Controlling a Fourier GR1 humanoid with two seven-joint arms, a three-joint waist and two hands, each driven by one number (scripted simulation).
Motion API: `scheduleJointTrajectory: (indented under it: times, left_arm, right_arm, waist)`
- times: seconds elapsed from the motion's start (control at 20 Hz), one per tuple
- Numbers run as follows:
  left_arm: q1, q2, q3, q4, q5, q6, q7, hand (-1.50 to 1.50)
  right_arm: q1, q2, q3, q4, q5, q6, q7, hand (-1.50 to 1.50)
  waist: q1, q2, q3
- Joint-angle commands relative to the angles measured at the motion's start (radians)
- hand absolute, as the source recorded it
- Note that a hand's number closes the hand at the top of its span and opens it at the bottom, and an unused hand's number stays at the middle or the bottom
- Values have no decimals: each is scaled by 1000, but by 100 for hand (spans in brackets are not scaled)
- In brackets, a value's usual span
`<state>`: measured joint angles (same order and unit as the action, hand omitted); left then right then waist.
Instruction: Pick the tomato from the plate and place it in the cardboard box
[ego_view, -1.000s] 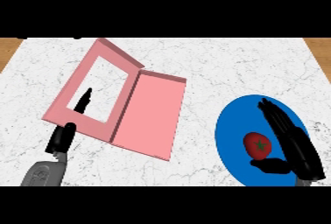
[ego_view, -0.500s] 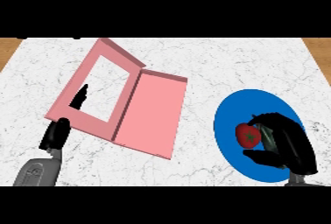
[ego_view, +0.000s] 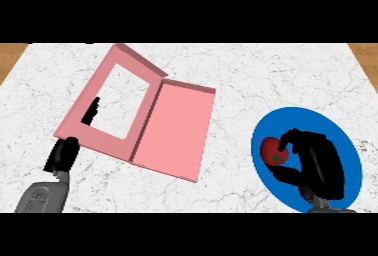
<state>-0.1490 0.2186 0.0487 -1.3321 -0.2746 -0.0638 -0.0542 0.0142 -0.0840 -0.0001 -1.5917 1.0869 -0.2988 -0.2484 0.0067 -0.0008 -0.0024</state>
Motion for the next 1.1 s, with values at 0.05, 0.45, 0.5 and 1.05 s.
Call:
scheduleJointTrajectory:
  times: [0.05, 0.45, 0.5, 1.05]
  left_arm:
    - [-25, -9, -33, -3, -5, -27, -5, 0]
    - [-45, -30, -71, 5, -18, -40, 1, 0]
    - [-60, -33, -70, 13, -19, -37, 8, 0]
    - [-62, -50, -84, 34, -28, -32, 11, 0]
  right_arm:
    - [-63, 81, 224, 89, 220, 72, 264, 150]
    - [-176, 82, 428, 82, 313, 259, 605, 150]
    - [-216, 82, 450, 70, 319, 278, 653, 150]
    - [-572, 84, 634, 29, 382, 465, 1257, 150]
  waist:
    - [72, 16, -7]
    - [128, 9, -8]
    - [124, 8, -8]
    - [136, -13, -7]
